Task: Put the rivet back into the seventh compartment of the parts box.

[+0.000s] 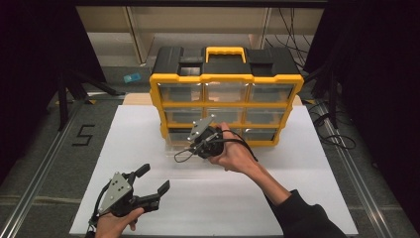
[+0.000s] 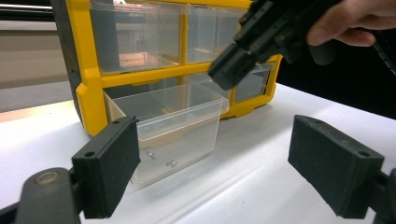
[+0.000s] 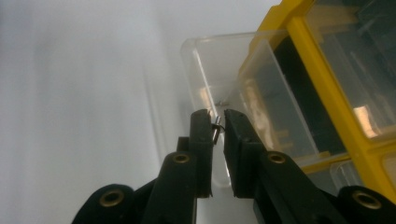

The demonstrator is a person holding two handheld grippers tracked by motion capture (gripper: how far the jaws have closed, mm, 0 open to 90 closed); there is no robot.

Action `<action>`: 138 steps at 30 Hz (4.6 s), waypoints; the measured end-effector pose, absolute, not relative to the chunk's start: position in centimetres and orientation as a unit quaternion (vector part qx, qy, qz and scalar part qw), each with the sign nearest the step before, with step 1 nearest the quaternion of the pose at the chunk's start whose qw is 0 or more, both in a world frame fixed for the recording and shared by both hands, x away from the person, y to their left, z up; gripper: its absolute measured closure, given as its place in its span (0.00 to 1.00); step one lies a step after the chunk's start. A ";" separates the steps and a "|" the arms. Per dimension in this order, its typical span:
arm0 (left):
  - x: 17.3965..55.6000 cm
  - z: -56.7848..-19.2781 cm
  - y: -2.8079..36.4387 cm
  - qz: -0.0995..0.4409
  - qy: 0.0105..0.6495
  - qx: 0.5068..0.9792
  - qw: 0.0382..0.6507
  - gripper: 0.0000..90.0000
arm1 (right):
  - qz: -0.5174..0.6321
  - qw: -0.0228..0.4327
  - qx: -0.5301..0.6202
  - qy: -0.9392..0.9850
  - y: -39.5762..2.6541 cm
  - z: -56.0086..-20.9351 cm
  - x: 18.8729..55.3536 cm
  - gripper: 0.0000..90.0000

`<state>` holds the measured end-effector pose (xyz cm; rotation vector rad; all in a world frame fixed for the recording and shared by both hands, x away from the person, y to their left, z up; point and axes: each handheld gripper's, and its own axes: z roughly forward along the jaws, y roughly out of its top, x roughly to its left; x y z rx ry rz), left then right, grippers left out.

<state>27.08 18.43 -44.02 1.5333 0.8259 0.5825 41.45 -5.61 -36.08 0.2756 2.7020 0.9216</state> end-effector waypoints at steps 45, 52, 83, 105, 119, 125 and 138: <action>27.0 -43.9 18.4 0.257 0.350 0.666 0.607 0.18 | 0.347 0.153 0.164 0.911 -3.5 -35.5 44.7 0.45; 27.0 -43.9 18.4 0.258 0.350 0.667 0.605 0.18 | 0.367 0.147 0.164 0.904 -5.6 -35.3 42.8 0.39; 27.0 -43.9 18.4 0.258 0.348 0.666 0.607 0.18 | 0.463 0.143 0.197 0.852 -12.6 -36.8 38.5 0.31; 27.0 -43.9 18.4 0.257 0.348 0.666 0.607 0.18 | 0.502 0.120 0.223 0.827 -16.1 -38.4 36.5 0.28; 27.0 -43.9 18.4 0.258 0.350 0.665 0.607 0.18 | 0.524 0.128 0.227 0.811 -17.9 -39.1 35.2 0.28; 27.0 -43.9 18.4 0.257 0.349 0.666 0.608 0.18 | 0.524 0.131 0.232 0.809 -18.8 -39.6 34.7 0.28; 26.9 -44.0 18.2 0.256 0.342 0.670 0.607 0.18 | 0.526 0.140 0.238 0.804 -19.9 -40.6 33.4 0.28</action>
